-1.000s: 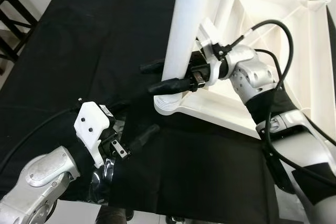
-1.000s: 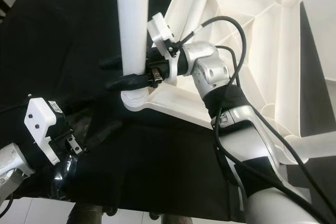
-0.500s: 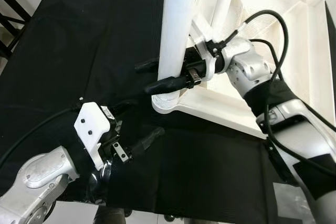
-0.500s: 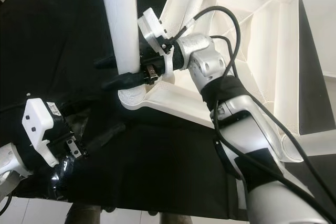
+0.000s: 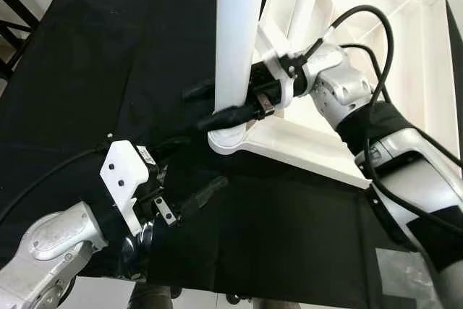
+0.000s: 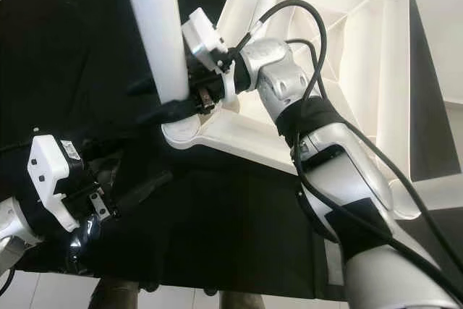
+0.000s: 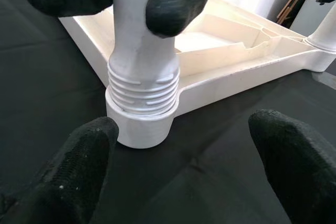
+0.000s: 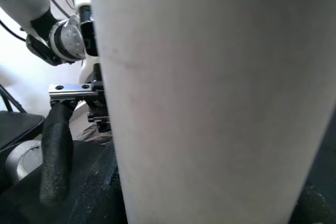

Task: Building children table

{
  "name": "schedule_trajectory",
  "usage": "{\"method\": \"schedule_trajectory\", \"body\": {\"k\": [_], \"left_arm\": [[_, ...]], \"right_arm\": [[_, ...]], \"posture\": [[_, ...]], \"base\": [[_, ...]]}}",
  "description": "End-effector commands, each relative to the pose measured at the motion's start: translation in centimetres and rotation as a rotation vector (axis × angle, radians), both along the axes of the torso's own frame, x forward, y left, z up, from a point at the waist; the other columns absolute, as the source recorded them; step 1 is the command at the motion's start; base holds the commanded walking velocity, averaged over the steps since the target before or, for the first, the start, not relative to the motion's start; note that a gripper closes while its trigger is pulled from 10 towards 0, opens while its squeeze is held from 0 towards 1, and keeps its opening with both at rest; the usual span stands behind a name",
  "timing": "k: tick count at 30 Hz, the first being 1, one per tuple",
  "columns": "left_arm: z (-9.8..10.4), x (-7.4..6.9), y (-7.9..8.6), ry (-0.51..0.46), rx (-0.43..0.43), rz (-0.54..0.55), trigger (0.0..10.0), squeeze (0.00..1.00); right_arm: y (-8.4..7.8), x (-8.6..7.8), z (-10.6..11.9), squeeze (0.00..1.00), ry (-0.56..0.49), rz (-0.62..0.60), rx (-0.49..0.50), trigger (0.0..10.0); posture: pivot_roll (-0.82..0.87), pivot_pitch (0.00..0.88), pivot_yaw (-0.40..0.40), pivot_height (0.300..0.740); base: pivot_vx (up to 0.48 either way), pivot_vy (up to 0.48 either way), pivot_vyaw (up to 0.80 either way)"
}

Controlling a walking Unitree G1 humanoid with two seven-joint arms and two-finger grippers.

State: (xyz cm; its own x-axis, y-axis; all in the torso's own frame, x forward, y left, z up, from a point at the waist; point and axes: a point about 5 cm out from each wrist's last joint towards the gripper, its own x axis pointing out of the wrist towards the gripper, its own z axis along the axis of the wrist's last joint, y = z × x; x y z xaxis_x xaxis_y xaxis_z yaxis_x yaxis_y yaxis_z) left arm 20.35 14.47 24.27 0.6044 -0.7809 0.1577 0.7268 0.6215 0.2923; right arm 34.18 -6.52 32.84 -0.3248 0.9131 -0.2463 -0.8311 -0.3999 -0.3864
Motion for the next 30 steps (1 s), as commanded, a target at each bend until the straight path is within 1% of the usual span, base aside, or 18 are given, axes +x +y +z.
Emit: {"method": "schedule_trajectory", "body": {"k": [1, 3, 4, 5, 6, 7, 11, 13, 15, 16, 17, 18, 22, 25, 26, 27, 29, 30], "left_arm": [[0.0, -0.8, -0.4, 0.004, 0.019, -0.039, 10.0, 0.0], [0.0, -0.8, -0.4, 0.004, 0.019, -0.039, 10.0, 0.0], [0.0, -0.8, -0.5, 0.005, 0.018, -0.04, 10.0, 0.0], [0.0, -0.8, -0.5, 0.005, 0.018, -0.04, 10.0, 0.0], [0.0, -0.8, -0.5, 0.006, 0.016, -0.04, 10.0, 0.0], [0.0, -0.8, -0.5, 0.007, 0.016, -0.04, 10.0, 0.0], [0.0, -0.8, -0.5, 0.007, 0.016, -0.042, 10.0, 0.0], [0.1, -0.7, -0.6, 0.005, 0.016, -0.044, 10.0, 0.0], [0.1, -0.7, -0.6, 0.005, 0.016, -0.044, 10.0, 0.0], [0.0, -0.7, -0.6, 0.003, 0.017, -0.045, 10.0, 0.0], [0.0, -0.7, -0.6, 0.002, 0.017, -0.045, 10.0, 0.0], [0.0, -0.7, -0.6, 0.002, 0.017, -0.045, 10.0, 0.0], [0.0, -0.5, -0.7, -0.002, 0.017, -0.051, 10.0, 0.0], [0.0, -0.5, -0.7, -0.002, 0.017, -0.051, 10.0, 0.0], [0.0, -0.5, -0.7, -0.003, 0.017, -0.054, 10.0, 0.0], [0.0, -0.5, -0.7, -0.003, 0.017, -0.054, 10.0, 0.0], [0.1, -0.4, -0.9, -0.009, 0.017, -0.063, 10.0, 0.0], [0.1, -0.4, -0.9, -0.009, 0.017, -0.063, 10.0, 0.0]], "right_arm": [[-0.1, -0.3, -4.7, 0.0, 0.071, 0.029, -0.192, 10.0], [-0.1, -0.3, -4.7, 0.0, 0.071, 0.029, -0.192, 10.0], [-0.1, -0.7, -5.3, 0.0, 0.053, 0.05, -0.23, 10.0], [-0.1, -0.7, -5.3, 0.0, 0.053, 0.05, -0.23, 10.0], [-0.2, -0.9, -6.1, 0.0, 0.029, 0.067, -0.271, 10.0], [-0.3, -1.1, -6.6, 0.0, 0.032, 0.082, -0.29, 10.0], [-0.5, -1.6, -7.3, 0.0, 0.047, 0.103, -0.297, 10.0], [-0.8, -1.7, -7.3, 0.0, 0.068, 0.101, -0.265, 10.0], [-0.8, -1.7, -7.3, 0.0, 0.068, 0.101, -0.265, 10.0], [-1.5, -1.6, -7.0, 0.0, 0.111, 0.073, -0.206, 10.0], [-1.8, -1.5, -6.9, 0.0, 0.131, 0.06, -0.18, 10.0], [-1.8, -1.5, -6.9, 0.0, 0.131, 0.06, -0.18, 10.0], [-2.7, -1.3, -7.0, 0.0, 0.185, 0.026, -0.103, 10.0], [-2.7, -1.3, -7.0, 0.0, 0.185, 0.026, -0.103, 10.0], [-3.0, -1.3, -7.0, 0.0, 0.218, 0.016, -0.065, 10.0], [-3.0, -1.3, -7.0, 0.0, 0.218, 0.016, -0.065, 10.0], [-4.1, -1.8, -7.6, 0.0, 0.275, 0.009, -0.012, 10.0], [-4.1, -1.8, -7.6, 0.0, 0.275, 0.009, -0.012, 10.0]], "posture": [[0.16, 0.514, -0.153, 0.74], [0.16, 0.514, -0.153, 0.74], [0.16, 0.515, -0.152, 0.74], [0.16, 0.515, -0.152, 0.74], [0.16, 0.515, -0.151, 0.74], [0.16, 0.514, -0.15, 0.74], [0.17, 0.511, -0.145, 0.74], [0.16, 0.507, -0.145, 0.74], [0.16, 0.507, -0.145, 0.74], [0.16, 0.496, -0.143, 0.74], [0.16, 0.496, -0.143, 0.74], [0.16, 0.496, -0.143, 0.74], [0.15, 0.485, -0.141, 0.74], [0.15, 0.485, -0.141, 0.74], [0.14, 0.474, -0.141, 0.74], [0.14, 0.474, -0.141, 0.74], [0.14, 0.465, -0.13, 0.74], [0.14, 0.465, -0.13, 0.74]], "base": [[0.0, 0.0, 0.0], [0.0, 0.0, 0.0], [0.0, 0.0, 0.0], [0.0, 0.0, 0.0], [0.0, 0.0, 0.0], [0.0, 0.0, 0.0], [0.0, 0.0, 0.0], [0.0, 0.0, 0.0], [0.0, 0.0, 0.0], [0.0, 0.0, 0.0], [0.0, 0.0, 0.0], [0.0, 0.0, 0.0], [0.0, 0.0, 0.0], [0.0, 0.0, 0.0], [0.0, 0.0, 0.0], [0.0, 0.0, 0.0], [0.0, 0.0, 0.0], [0.0, 0.0, 0.0]]}}
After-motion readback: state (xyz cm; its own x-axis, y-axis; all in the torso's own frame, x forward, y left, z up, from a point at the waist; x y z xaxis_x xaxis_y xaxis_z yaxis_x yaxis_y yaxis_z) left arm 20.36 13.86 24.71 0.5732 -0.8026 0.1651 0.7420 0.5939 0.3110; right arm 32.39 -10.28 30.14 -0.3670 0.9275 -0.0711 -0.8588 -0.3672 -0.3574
